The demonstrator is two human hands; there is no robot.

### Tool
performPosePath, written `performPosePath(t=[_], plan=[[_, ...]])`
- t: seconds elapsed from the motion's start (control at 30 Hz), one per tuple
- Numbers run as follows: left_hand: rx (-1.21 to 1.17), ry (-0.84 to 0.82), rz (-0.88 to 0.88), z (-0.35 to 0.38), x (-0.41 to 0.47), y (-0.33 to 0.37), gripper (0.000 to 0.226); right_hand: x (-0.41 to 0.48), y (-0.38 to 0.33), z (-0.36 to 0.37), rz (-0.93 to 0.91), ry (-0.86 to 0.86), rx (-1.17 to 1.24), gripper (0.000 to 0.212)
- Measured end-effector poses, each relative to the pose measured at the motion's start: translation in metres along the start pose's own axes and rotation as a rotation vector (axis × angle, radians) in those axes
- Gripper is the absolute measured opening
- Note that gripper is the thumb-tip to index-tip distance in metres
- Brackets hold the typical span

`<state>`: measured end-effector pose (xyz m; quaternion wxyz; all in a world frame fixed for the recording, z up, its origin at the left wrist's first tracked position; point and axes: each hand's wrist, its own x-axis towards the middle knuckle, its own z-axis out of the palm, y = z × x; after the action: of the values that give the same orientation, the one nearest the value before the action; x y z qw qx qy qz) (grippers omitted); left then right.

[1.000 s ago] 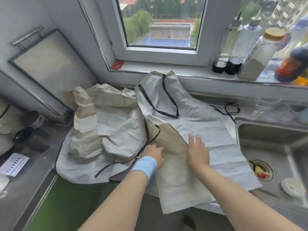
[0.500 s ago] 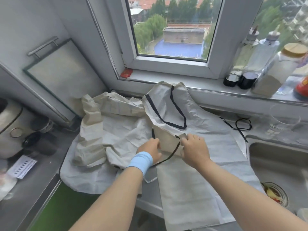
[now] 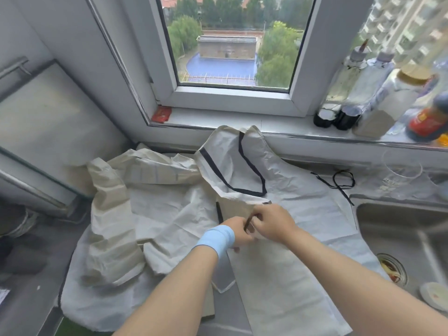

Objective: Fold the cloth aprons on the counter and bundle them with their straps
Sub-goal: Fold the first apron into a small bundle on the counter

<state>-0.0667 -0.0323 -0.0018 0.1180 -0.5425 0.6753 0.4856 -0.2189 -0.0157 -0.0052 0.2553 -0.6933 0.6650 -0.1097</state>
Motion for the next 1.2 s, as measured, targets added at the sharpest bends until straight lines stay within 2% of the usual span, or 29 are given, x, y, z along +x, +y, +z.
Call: performPosePath(t=[0.07, 0.2, 0.27, 0.33, 0.4, 0.47, 0.5, 0.57, 0.63, 0.73, 0.87, 0.9, 0.93, 1.0, 1.03, 1.07, 1.13, 1.2], plan=[[-0.047, -0.062, 0.011, -0.017, 0.000, 0.009, 0.015, 0.012, 0.001, -0.020, 0.129, 0.101, 0.223, 0.014], [-0.061, -0.023, 0.012, -0.073, -0.001, 0.020, 0.011, 0.028, 0.012, -0.062, 0.355, 0.344, 0.548, 0.023], [-0.133, 0.097, 0.046, -0.100, 0.000, 0.029, 0.010, 0.033, 0.022, -0.076, 0.490, 0.396, 0.586, 0.022], [-0.260, 0.315, 0.153, -0.117, 0.005, 0.044, 0.006, 0.040, 0.033, -0.085, 0.608, 0.438, 0.641, 0.021], [-0.258, 0.469, 0.274, -0.121, 0.012, 0.060, 0.025, 0.044, 0.046, -0.089, 0.701, 0.431, 0.584, 0.029], [-0.125, 0.447, 0.323, -0.115, 0.019, 0.071, 0.053, 0.043, 0.060, -0.089, 0.753, 0.243, 0.372, 0.025], [-0.048, 0.417, 0.314, -0.110, 0.022, 0.072, 0.062, 0.040, 0.063, -0.088, 0.747, 0.076, 0.207, 0.020], [0.068, 0.402, 0.255, -0.102, 0.025, 0.065, 0.062, 0.032, 0.062, -0.081, 0.671, -0.227, -0.118, 0.013], [0.118, 0.414, 0.155, -0.101, 0.023, 0.050, 0.054, 0.034, 0.062, -0.070, 0.515, -0.331, -0.241, 0.021], [0.208, 0.389, 0.006, -0.105, 0.015, 0.022, 0.045, 0.047, 0.045, -0.058, 0.270, -0.279, -0.271, 0.047], [0.188, 0.450, -0.204, -0.115, 0.007, -0.001, 0.034, 0.061, 0.000, -0.039, 0.042, 0.088, -0.011, 0.033], [0.150, 0.452, -0.253, -0.117, 0.009, -0.007, 0.032, 0.064, -0.014, -0.034, -0.019, 0.103, 0.018, 0.032], [0.099, 0.446, -0.298, -0.118, 0.013, -0.012, 0.031, 0.066, -0.027, -0.029, -0.073, 0.053, -0.019, 0.041], [-0.065, 0.416, -0.384, -0.121, 0.021, -0.025, 0.031, 0.074, -0.045, -0.011, -0.129, -0.129, -0.248, 0.066], [-0.184, 0.396, -0.410, -0.122, 0.027, -0.031, 0.031, 0.079, -0.049, -0.002, -0.139, -0.183, -0.356, 0.064], [-0.323, 0.375, -0.414, -0.123, 0.035, -0.037, 0.029, 0.085, -0.052, 0.005, -0.137, -0.178, -0.416, 0.051], [-0.598, 0.326, -0.371, -0.125, 0.044, -0.041, 0.025, 0.097, -0.055, 0.010, -0.086, -0.106, -0.359, 0.032], [-0.792, 0.334, -0.268, -0.130, 0.051, -0.042, 0.034, 0.103, -0.054, 0.009, -0.003, -0.118, -0.122, 0.027]])
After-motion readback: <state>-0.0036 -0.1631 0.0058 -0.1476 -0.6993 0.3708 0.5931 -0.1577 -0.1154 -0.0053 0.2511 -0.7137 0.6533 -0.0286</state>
